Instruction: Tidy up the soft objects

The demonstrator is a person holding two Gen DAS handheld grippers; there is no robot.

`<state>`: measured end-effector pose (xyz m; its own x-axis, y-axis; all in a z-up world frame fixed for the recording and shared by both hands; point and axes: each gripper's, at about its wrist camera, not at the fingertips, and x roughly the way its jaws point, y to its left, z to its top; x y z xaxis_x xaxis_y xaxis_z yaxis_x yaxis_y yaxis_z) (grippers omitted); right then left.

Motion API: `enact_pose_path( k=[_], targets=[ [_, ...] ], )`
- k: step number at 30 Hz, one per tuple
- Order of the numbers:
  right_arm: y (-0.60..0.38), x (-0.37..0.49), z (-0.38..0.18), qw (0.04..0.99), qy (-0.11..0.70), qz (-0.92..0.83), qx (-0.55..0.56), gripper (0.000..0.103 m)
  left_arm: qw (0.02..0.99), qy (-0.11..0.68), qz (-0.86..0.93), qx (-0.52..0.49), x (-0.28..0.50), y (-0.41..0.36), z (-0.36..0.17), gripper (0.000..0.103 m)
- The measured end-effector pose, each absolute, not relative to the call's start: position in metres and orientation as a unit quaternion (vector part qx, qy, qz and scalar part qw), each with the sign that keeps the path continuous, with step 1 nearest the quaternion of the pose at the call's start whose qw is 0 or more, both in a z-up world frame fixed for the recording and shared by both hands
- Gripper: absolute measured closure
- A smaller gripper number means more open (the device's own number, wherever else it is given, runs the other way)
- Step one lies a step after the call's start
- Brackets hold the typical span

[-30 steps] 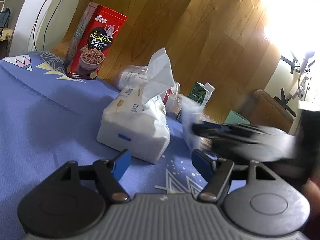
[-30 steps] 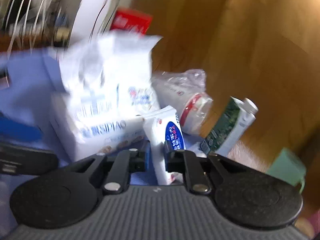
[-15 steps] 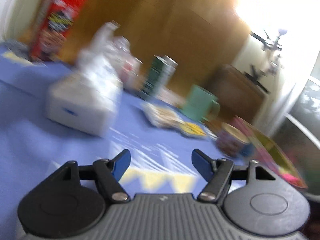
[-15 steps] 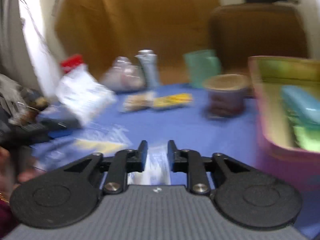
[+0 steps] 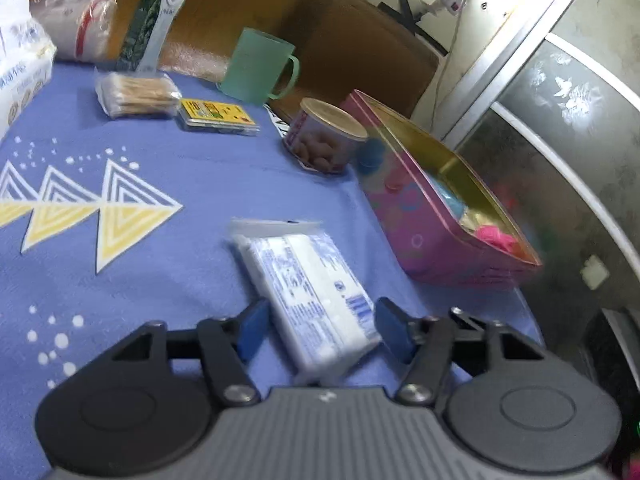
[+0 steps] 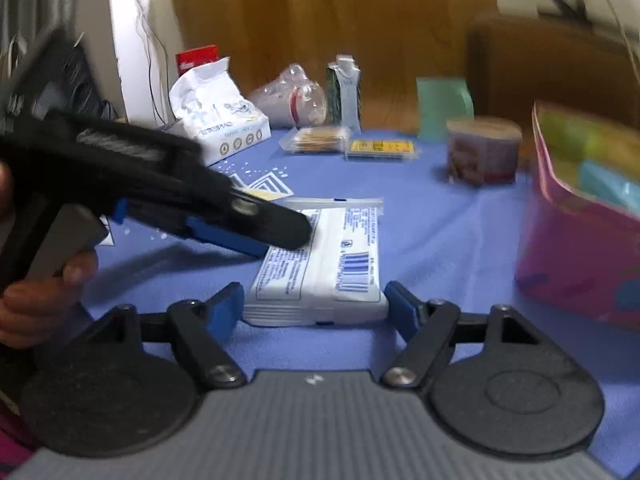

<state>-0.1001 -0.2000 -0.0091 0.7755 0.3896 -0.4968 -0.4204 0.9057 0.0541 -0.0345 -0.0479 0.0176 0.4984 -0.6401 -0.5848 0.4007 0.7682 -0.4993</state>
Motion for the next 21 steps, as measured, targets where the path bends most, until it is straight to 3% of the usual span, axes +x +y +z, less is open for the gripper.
enact_pose_path(
  k=[1,3,8,18,21],
  targets=[
    [-0.194,-0.103,-0.008,0.945,0.248,0.209,-0.05,0.042,0.859,0.392,-0.296,-0.142,-0.036,-0.05,0.021,0.046],
    [-0.195,-0.108,-0.006,0.951,0.229,0.199,-0.058,0.065,0.865,0.375,-0.302,-0.139,-0.038,-0.051,0.032,0.046],
    [-0.218,-0.117,0.01,0.975,0.17,0.135,-0.05,0.078,0.869,0.318,-0.358,-0.122,-0.038,-0.078,0.074,0.046],
    [-0.296,-0.148,0.061,0.998,0.061,-0.001,0.009,0.078,0.85,0.267,-0.448,-0.068,-0.014,-0.183,0.115,0.045],
    [-0.318,-0.134,0.065,0.998,0.062,-0.032,0.009,0.073,0.852,0.273,-0.441,-0.065,0.009,-0.212,0.111,0.037]
  ],
)
